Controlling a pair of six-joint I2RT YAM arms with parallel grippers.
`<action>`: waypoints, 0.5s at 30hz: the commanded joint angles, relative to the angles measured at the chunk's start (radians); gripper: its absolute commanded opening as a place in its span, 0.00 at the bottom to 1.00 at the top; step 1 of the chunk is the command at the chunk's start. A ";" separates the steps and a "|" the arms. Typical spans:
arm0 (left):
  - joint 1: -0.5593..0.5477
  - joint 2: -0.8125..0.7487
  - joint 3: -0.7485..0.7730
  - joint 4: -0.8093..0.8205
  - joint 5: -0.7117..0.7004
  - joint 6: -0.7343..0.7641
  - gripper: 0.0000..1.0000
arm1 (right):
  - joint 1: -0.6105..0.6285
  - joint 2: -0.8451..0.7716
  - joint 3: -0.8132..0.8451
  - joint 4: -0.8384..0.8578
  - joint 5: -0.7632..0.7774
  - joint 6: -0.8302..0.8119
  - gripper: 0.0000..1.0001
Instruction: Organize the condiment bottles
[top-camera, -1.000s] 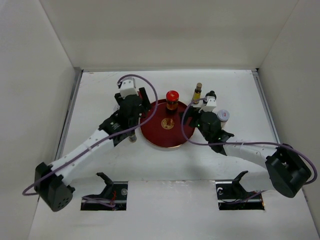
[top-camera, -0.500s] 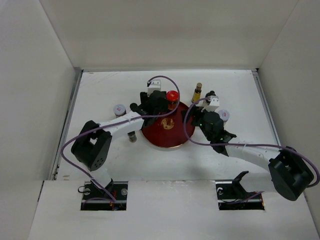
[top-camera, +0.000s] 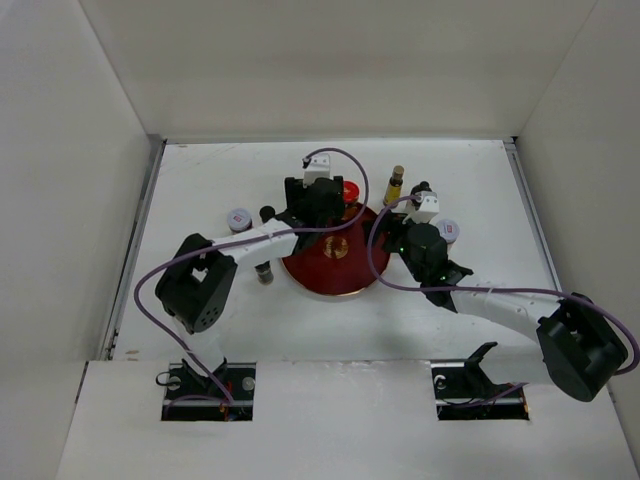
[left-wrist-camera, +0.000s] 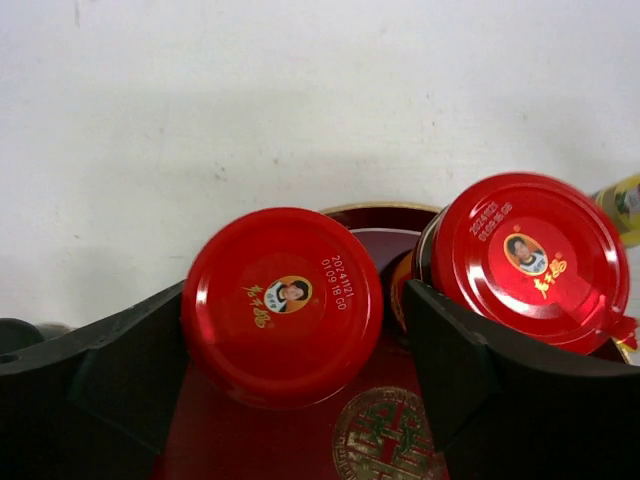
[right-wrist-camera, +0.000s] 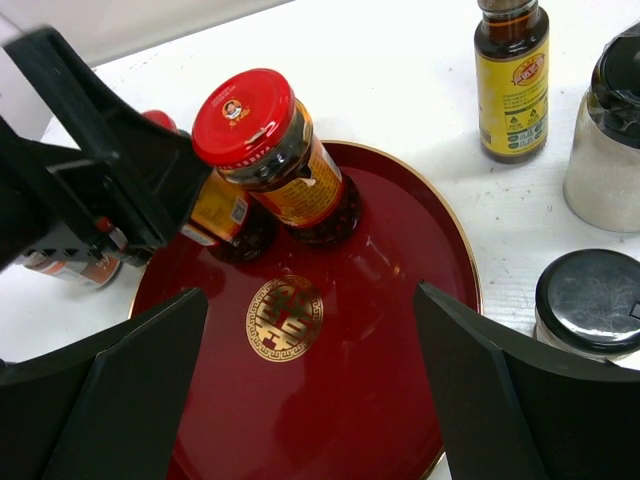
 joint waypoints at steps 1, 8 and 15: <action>-0.015 -0.079 0.036 0.111 -0.066 0.018 0.83 | -0.005 -0.011 -0.002 0.059 0.000 0.009 0.91; -0.004 -0.208 -0.065 0.126 -0.053 -0.019 0.92 | -0.003 -0.011 0.000 0.059 -0.002 0.009 0.91; 0.107 -0.503 -0.290 0.082 -0.095 -0.095 0.89 | 0.001 -0.003 0.001 0.061 -0.002 0.009 0.91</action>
